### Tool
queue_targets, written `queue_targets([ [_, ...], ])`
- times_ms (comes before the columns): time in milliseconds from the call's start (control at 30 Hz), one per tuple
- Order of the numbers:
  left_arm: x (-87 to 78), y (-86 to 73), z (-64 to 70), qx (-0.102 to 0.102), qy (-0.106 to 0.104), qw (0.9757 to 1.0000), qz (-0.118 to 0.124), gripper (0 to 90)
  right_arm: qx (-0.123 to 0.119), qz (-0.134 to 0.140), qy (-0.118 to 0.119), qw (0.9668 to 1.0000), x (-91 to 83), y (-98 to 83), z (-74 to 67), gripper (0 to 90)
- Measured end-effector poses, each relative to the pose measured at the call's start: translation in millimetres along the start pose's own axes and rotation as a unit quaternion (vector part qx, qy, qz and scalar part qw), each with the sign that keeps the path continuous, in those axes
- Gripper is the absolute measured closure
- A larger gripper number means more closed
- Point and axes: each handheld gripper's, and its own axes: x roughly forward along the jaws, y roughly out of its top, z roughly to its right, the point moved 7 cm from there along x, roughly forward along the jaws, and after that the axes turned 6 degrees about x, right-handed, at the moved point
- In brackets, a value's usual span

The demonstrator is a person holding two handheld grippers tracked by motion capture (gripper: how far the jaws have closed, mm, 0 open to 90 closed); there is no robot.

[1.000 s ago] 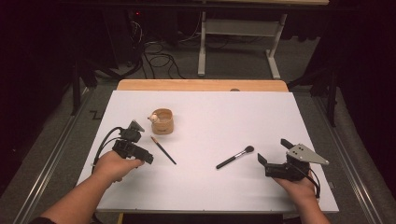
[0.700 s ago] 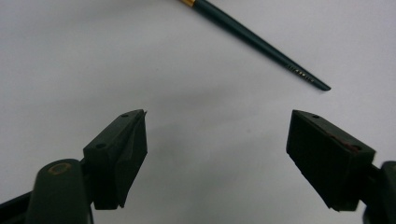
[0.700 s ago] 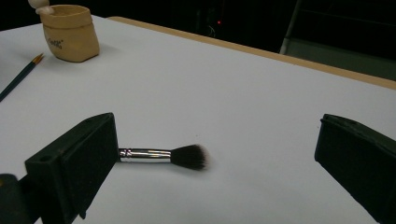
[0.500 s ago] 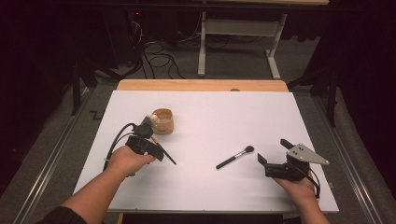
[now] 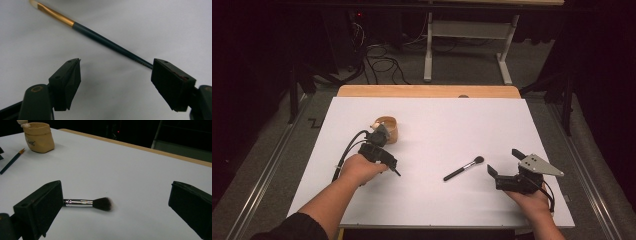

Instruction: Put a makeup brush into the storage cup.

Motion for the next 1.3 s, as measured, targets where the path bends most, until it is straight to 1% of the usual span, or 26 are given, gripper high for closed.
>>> queue_targets([
  [67, 1.6, 1.2, 1.7, 0.001, -0.004, 1.0, -0.003, 28.7, 0.0, 0.0, 0.0, 1.0, -0.1, 0.1, 0.1, 0.6],
  [100, 2.5, 2.2, 2.4, -0.002, -0.004, 1.0, -0.001, 29.5, 0.001, 0.0, -0.001, 1.0, -0.4, 0.0, 0.0, 0.5],
  [233, 5.0, 5.4, 5.0, -0.006, -0.007, 0.9999, -0.005, 31.0, 0.001, 0.001, 0.0, 1.0, -0.5, 0.2, -0.2, 0.6],
  [367, 6.8, 9.2, 3.8, -0.01, -0.003, 0.9999, -0.005, 31.8, -0.002, 0.001, 0.0, 1.0, -0.2, 0.3, -0.1, 0.5],
  [467, 8.6, 11.6, 4.4, -0.016, -0.006, 0.9998, -0.001, 32.5, -0.002, 0.0, -0.001, 1.0, -0.1, 0.0, -0.2, 0.6],
  [500, 9.0, 12.1, 5.4, -0.017, -0.008, 0.9998, -0.004, 32.7, -0.002, 0.0, -0.001, 1.0, -0.1, 0.0, -0.3, 0.6],
  [733, 13.4, 12.4, 9.4, -0.016, -0.008, 0.9998, -0.011, 33.7, -0.003, 0.0, -0.001, 1.0, -0.2, 0.2, 0.1, 0.5],
  [867, 15.0, 11.8, 10.5, -0.016, -0.004, 0.9997, -0.016, 33.7, -0.004, -0.001, -0.001, 1.0, -0.1, -0.1, -0.3, 0.6],
  [1100, 15.2, 11.8, 11.1, -0.018, -0.003, 0.9997, -0.016, 34.0, -0.002, 0.0, -0.001, 1.0, -0.2, 0.0, -0.4, 0.5],
  [1300, 16.1, 11.4, 12.5, -0.016, 0.004, 0.9998, -0.014, 33.4, -0.005, -0.001, -0.001, 1.0, 0.2, -0.1, -0.4, 0.6],
])
